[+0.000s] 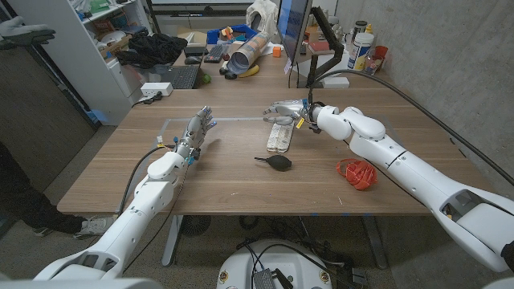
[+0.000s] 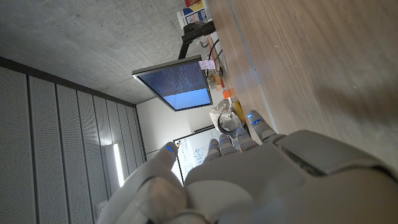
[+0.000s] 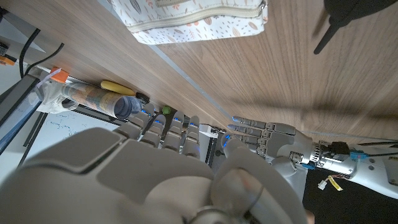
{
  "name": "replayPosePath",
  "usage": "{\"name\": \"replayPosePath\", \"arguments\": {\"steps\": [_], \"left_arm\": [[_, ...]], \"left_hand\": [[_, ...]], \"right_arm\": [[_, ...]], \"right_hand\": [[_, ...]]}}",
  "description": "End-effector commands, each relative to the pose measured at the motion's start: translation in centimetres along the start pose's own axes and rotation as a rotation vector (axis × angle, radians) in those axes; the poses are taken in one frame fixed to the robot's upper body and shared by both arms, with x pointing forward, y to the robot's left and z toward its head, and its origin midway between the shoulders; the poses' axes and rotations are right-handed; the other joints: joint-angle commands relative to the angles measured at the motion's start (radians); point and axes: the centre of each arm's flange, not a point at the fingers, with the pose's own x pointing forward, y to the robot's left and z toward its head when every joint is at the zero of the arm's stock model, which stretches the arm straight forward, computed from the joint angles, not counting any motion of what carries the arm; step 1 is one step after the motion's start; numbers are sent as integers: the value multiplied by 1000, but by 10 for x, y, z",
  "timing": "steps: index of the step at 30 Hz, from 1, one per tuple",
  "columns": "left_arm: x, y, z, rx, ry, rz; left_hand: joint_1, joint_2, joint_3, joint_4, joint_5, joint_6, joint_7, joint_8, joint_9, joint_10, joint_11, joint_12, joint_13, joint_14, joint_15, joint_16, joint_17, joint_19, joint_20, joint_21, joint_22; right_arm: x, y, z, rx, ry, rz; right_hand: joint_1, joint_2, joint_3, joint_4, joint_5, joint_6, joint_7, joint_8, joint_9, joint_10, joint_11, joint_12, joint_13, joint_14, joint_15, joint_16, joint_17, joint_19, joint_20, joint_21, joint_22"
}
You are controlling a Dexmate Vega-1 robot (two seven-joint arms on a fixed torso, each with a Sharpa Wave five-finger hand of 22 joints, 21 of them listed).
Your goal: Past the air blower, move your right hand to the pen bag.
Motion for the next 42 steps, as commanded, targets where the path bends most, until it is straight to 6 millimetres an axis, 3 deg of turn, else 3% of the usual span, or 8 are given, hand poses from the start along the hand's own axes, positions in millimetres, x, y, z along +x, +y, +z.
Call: {"name": "replayPosePath", "arguments": {"steps": [1, 42], "left_arm": [[0, -2, 0, 3, 2, 0], [-5, -5, 2, 16, -2, -10]], "left_hand": [[-1, 65, 0, 4, 4, 3, -1, -2, 6, 6, -1, 4, 2, 3, -31, 1, 2, 4, -57, -2, 5], [-3, 65, 0, 5, 4, 5, -4, -1, 6, 7, -1, 4, 2, 3, -30, 0, 2, 7, -57, -9, 5]], "right_arm": [[-1, 4, 0, -3, 3, 13], [1, 12, -2, -7, 2, 42]], "right_hand": [[-4, 55, 4, 5, 1, 9, -5, -3, 2, 9, 1, -4, 5, 8, -60, 6, 3, 4, -94, -6, 2], [-4, 55, 4, 7, 1, 13, -5, -3, 2, 14, 2, -4, 5, 8, -60, 5, 3, 8, -94, -12, 2]]}}
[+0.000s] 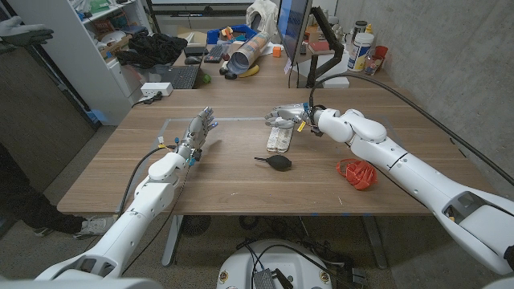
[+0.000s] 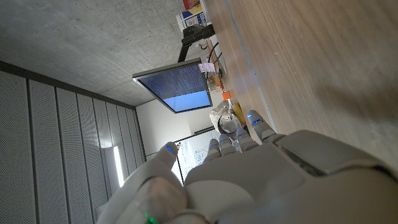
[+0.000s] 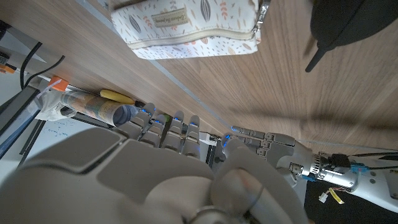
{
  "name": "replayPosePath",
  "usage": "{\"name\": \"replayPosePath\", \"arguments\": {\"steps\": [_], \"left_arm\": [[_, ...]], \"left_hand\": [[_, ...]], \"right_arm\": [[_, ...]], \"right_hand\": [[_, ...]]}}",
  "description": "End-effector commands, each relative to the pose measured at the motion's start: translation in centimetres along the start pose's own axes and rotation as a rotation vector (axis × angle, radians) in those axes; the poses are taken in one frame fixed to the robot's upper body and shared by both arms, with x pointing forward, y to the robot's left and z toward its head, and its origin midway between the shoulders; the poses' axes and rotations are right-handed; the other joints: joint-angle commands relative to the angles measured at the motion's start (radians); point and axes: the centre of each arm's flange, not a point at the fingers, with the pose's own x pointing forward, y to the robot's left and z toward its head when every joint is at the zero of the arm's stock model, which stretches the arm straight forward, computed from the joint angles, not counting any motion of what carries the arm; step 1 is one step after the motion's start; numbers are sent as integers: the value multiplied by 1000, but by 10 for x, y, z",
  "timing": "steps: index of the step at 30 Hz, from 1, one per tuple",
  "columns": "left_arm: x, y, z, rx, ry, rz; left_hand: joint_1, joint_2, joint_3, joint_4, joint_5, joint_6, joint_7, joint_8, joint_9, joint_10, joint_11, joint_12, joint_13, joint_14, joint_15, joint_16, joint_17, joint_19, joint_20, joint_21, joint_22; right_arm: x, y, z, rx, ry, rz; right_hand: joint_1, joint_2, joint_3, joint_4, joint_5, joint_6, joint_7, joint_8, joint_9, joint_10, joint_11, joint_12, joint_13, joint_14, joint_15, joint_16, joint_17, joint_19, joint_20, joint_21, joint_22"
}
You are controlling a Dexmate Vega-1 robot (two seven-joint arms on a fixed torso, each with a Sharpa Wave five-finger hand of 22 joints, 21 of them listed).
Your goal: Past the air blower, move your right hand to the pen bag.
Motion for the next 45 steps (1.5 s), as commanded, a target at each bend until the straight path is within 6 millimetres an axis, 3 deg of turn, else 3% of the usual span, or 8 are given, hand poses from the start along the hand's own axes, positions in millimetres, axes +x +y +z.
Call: {"name": "replayPosePath", "arguments": {"steps": [1, 45], "left_arm": [[0, 1, 1, 6, -7, -8], [1, 5, -1, 2, -13, -15]], "left_hand": [[-3, 64, -1, 5, 3, 6, -4, -1, 6, 8, -2, 4, 2, 4, -30, 0, 2, 4, -54, -2, 5], [-16, 57, -12, 9, 4, 12, -3, 0, 6, 12, -3, 5, 2, 8, -32, 1, 3, 10, -53, -7, 5]], "right_arm": [[3, 1, 0, -1, -7, 5], [8, 8, 4, -21, 1, 34]], "right_hand": [[-4, 55, 4, 7, 1, 8, 1, -3, 2, 10, -1, -4, 5, 5, -57, 4, 4, 2, -99, -5, 3], [-5, 55, 5, 8, 2, 10, 1, -4, 2, 11, -4, -6, 5, 5, -58, 4, 4, 4, -99, -12, 3]]}}
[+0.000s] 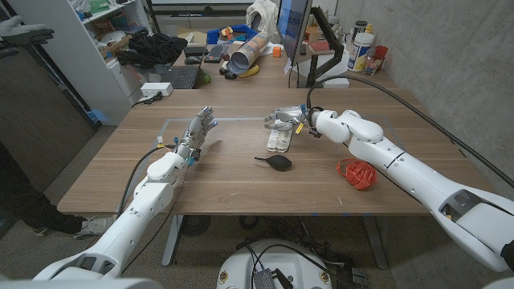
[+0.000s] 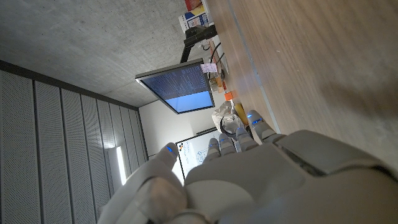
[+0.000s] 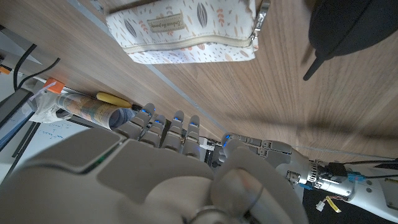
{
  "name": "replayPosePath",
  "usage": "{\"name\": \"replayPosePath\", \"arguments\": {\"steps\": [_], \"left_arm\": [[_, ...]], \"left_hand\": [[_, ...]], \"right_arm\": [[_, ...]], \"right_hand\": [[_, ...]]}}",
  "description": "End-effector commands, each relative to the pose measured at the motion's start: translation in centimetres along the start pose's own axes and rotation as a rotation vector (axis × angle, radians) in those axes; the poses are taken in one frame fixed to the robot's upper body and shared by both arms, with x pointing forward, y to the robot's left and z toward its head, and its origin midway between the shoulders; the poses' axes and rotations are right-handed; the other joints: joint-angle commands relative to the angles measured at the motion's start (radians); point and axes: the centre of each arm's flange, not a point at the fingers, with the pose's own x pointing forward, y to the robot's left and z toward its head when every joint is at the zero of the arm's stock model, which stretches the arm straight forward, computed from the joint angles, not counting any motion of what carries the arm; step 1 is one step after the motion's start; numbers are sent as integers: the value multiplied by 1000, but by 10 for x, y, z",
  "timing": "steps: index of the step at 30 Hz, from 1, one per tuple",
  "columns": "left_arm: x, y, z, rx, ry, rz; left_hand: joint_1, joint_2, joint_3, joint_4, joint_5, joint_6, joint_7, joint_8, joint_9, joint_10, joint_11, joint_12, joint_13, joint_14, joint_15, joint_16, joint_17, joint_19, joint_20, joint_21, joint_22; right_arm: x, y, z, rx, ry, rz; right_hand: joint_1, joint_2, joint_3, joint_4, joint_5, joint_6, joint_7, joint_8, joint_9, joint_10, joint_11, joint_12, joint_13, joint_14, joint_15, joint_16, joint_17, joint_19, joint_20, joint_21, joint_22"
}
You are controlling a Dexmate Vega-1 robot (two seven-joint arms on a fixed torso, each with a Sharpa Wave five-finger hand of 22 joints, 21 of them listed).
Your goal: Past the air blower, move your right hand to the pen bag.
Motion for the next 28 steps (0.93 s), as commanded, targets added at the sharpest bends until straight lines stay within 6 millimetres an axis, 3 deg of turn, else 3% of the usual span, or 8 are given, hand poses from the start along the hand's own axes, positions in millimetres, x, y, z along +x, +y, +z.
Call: {"name": "replayPosePath", "arguments": {"steps": [1, 28], "left_arm": [[0, 1, -1, 1, 2, -2], [4, 11, -4, 9, 23, -15]], "left_hand": [[-11, 52, -1, -2, 4, 3, -1, 0, 1, 6, 2, 4, 2, 0, -31, 1, 3, 5, -59, -3, 5], [-14, 54, -4, -3, 6, 3, -3, -1, 1, 7, 3, 4, 2, 0, -29, 0, 2, 6, -59, -7, 5]], "right_arm": [[2, 2, 1, -2, 5, 11], [15, 7, 2, -9, 1, 35]], "right_hand": [[-5, 55, 0, 4, 2, 11, 1, -4, 2, 7, 0, -5, 5, 5, -59, 4, 1, 4, -99, -1, 3], [-5, 56, 1, 4, 3, 11, 0, -4, 2, 6, 0, -6, 5, 5, -59, 3, 1, 5, -98, -5, 3]]}}
